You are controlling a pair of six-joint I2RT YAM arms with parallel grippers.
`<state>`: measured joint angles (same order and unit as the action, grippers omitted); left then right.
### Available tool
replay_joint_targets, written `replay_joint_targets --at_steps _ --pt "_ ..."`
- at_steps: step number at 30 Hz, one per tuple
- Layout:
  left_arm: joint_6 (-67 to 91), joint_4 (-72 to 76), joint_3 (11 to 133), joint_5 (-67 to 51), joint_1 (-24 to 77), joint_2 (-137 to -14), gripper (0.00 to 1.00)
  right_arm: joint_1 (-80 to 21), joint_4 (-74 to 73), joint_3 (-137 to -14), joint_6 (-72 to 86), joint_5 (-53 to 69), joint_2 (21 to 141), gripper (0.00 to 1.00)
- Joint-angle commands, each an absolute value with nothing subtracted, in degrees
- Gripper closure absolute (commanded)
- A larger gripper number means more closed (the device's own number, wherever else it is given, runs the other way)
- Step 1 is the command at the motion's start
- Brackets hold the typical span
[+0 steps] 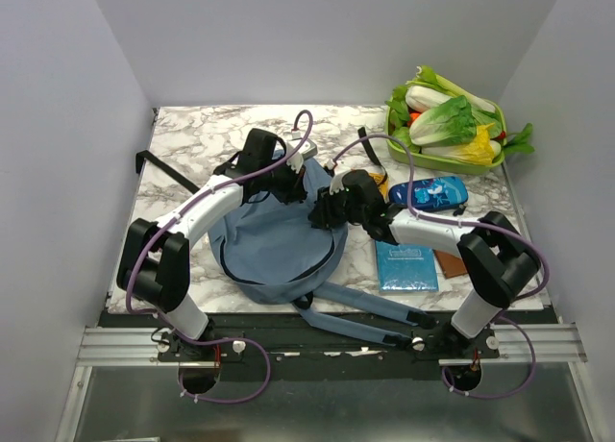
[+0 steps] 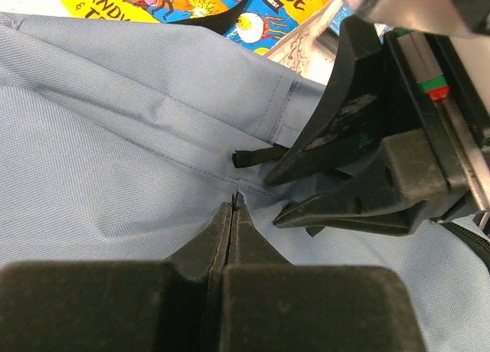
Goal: Pack the student bag
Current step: Unzip the student bag at the center of the board.
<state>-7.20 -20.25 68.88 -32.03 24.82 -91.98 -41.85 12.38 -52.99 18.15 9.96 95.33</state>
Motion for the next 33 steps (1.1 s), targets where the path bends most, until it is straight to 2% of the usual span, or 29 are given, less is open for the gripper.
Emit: replay_joint_targets --at_steps 1,3,4,5,7,12,19,33 --pt "-6.15 -20.21 68.47 -33.93 24.52 -89.82 1.0 -42.28 15.38 -54.93 19.68 8.96 97.47 0.7" --pt "-6.33 -20.21 68.2 -33.66 24.61 -89.56 1.0 -42.36 15.55 -55.02 20.04 9.14 97.82 0.78" --pt "-6.42 -20.3 68.12 -33.66 24.52 -89.47 1.0 -42.36 15.64 -54.93 20.3 9.14 97.74 0.88" --pt "-6.5 -20.3 67.94 -33.49 24.52 -89.47 1.0 -42.45 15.64 -54.76 20.39 9.05 97.47 0.93" --pt "-6.68 -20.3 67.76 -32.87 24.35 -89.39 1.0 -42.36 15.3 -54.14 20.39 8.35 96.86 0.99" --pt "-7.56 -21.79 67.32 -32.25 21.19 -88.51 1.0 -42.36 13.98 -51.95 20.13 3.53 93.17 1.0" --pt "-14.84 -36.71 69.35 -34.19 13.02 -85.79 1.0 -42.36 12.48 -52.12 20.83 -1.58 92.46 1.0" --pt "-28.64 -42.8 55.91 -25.85 -5.35 -75.24 1.0 -42.36 10.72 -52.82 20.92 -6.59 93.08 0.99"
